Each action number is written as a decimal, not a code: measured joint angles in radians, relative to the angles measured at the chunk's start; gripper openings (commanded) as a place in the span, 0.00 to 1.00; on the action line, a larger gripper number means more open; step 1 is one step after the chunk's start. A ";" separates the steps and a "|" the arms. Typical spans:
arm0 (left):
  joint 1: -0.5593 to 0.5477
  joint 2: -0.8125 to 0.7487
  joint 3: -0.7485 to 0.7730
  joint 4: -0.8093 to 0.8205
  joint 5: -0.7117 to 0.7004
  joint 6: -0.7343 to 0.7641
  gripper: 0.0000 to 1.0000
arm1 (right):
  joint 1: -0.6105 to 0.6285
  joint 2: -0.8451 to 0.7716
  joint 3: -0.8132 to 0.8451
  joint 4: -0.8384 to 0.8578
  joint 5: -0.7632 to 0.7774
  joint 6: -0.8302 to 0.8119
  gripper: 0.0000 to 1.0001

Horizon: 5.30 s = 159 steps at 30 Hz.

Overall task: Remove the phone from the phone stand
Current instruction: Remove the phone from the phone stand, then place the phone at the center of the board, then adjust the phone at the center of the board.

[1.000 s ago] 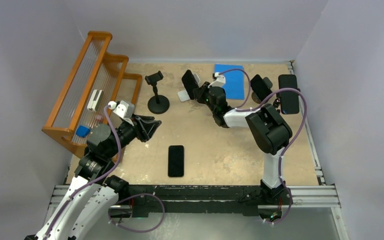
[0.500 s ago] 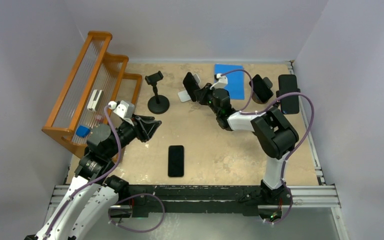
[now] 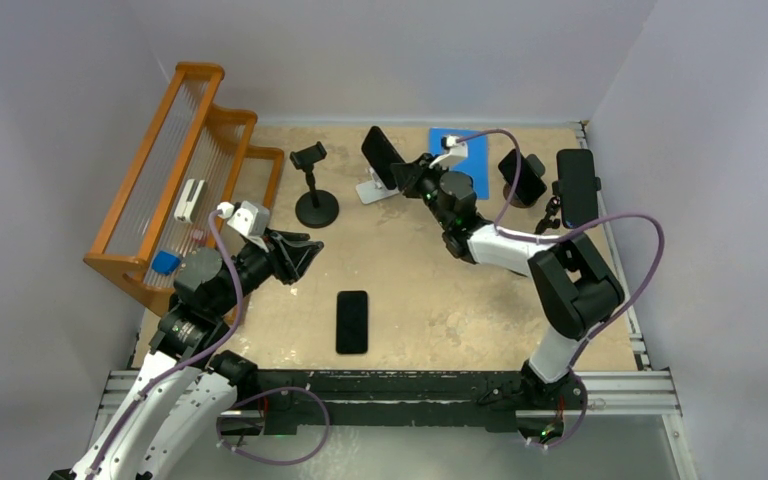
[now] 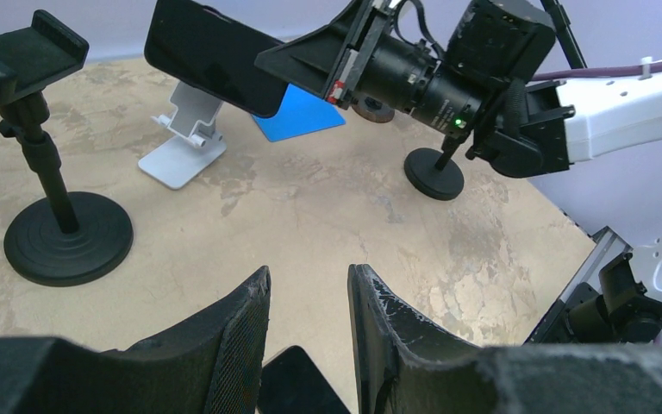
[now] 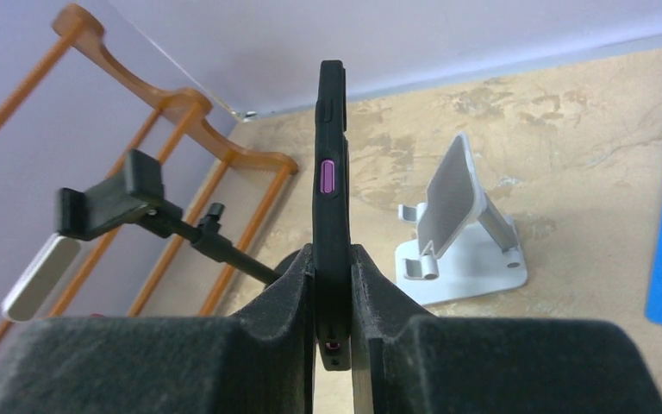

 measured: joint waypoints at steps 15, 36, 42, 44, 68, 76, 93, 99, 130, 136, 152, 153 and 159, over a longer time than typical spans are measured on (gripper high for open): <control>0.000 -0.014 0.000 0.000 -0.001 0.000 0.36 | 0.030 -0.403 -0.231 -0.066 -0.065 0.153 0.00; 0.000 -0.011 0.000 0.000 -0.003 0.000 0.37 | 0.424 -0.953 -0.704 -0.313 0.095 0.377 0.00; 0.000 -0.008 0.000 -0.001 -0.010 0.000 0.37 | 0.433 -0.941 -0.819 -0.242 0.154 0.497 0.00; 0.000 -0.006 0.000 -0.001 -0.011 0.000 0.37 | 0.438 -0.921 -0.838 -0.220 0.178 0.541 0.00; 0.000 0.000 0.000 -0.001 -0.013 0.000 0.37 | 0.517 -0.718 -0.881 -0.165 0.412 0.856 0.00; 0.000 0.002 0.000 -0.001 -0.013 0.000 0.37 | 0.518 -0.639 -0.881 -0.169 0.425 0.886 0.00; 0.000 0.003 0.000 -0.001 -0.012 0.000 0.37 | 0.524 -0.597 -0.882 -0.161 0.397 0.905 0.31; 0.000 0.003 0.000 -0.001 -0.012 0.000 0.37 | 0.529 -0.644 -0.903 -0.234 0.380 0.914 0.42; 0.000 0.003 0.000 -0.001 -0.012 0.000 0.37 | 0.530 -0.787 -0.666 -0.636 0.457 0.549 0.84; 0.000 0.005 0.000 -0.002 -0.012 0.000 0.37 | 0.431 -0.603 -0.496 -0.600 0.348 0.289 0.90; 0.000 0.018 0.000 -0.008 0.000 0.000 0.37 | 0.255 -0.349 -0.437 -0.499 0.037 0.079 0.89; 0.000 0.018 0.000 -0.008 0.001 0.000 0.37 | 0.254 -0.346 -0.440 -0.497 0.033 0.078 0.88; 0.000 0.018 0.000 -0.008 0.005 0.000 0.37 | 0.254 -0.344 -0.475 -0.486 -0.001 0.080 0.88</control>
